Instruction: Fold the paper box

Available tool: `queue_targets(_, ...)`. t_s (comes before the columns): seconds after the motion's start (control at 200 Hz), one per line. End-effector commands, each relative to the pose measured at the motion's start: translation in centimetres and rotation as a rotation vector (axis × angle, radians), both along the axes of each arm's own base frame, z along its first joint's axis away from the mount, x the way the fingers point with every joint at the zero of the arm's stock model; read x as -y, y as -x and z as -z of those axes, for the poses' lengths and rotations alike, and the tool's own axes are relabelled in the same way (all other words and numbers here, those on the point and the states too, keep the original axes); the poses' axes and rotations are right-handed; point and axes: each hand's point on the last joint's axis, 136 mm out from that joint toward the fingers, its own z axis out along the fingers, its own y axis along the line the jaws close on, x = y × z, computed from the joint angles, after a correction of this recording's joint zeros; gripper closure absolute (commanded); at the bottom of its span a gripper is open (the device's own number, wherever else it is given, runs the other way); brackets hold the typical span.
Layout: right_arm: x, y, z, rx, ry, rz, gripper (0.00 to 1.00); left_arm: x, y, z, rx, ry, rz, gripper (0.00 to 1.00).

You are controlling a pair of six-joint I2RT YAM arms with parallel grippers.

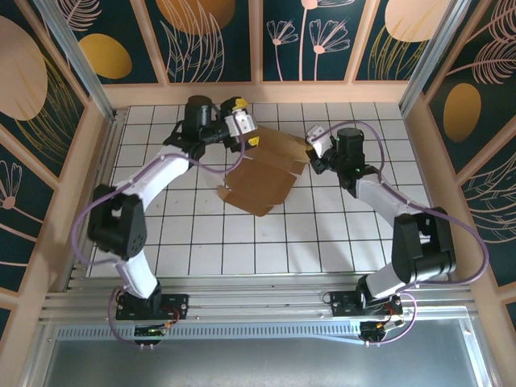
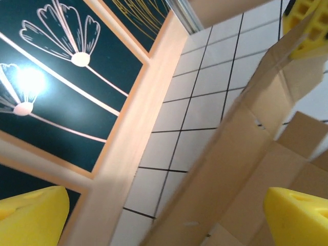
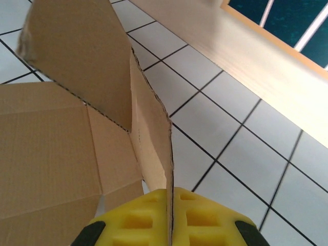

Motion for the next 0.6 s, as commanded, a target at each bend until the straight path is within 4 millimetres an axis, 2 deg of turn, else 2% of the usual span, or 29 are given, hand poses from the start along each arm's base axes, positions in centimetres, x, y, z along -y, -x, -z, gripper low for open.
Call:
queue_targets(0.0, -0.7, -1.4, -0.3, -0.002, -0.009, -0.052, 1.00, 1.2, -1.7, 2.1, 0.043, -0.109, 0.073, 0.04)
queue_targets(0.205, -0.5, -2.8, 0.4, -0.038, 0.000, -0.062, 1.00, 1.4, -4.3, 6.3, 0.038, -0.192, 0.049, 0.05)
queue_targets(0.295, -0.4, -2.9, 0.2, -0.044, -0.009, -0.075, 1.00, 1.4, -6.2, 7.1, 0.086, -0.175, -0.012, 0.05)
queue_targets(0.405, -0.4, -2.6, 0.1, -0.059, -0.003, -0.081, 1.00, 1.7, -7.6, 7.0, 0.123, -0.122, -0.046, 0.21)
queue_targets(0.591, -0.1, -2.3, -0.5, -0.052, -0.006, -0.069, 1.00, 1.6, -6.5, 6.5, 0.101, -0.077, -0.047, 0.47)
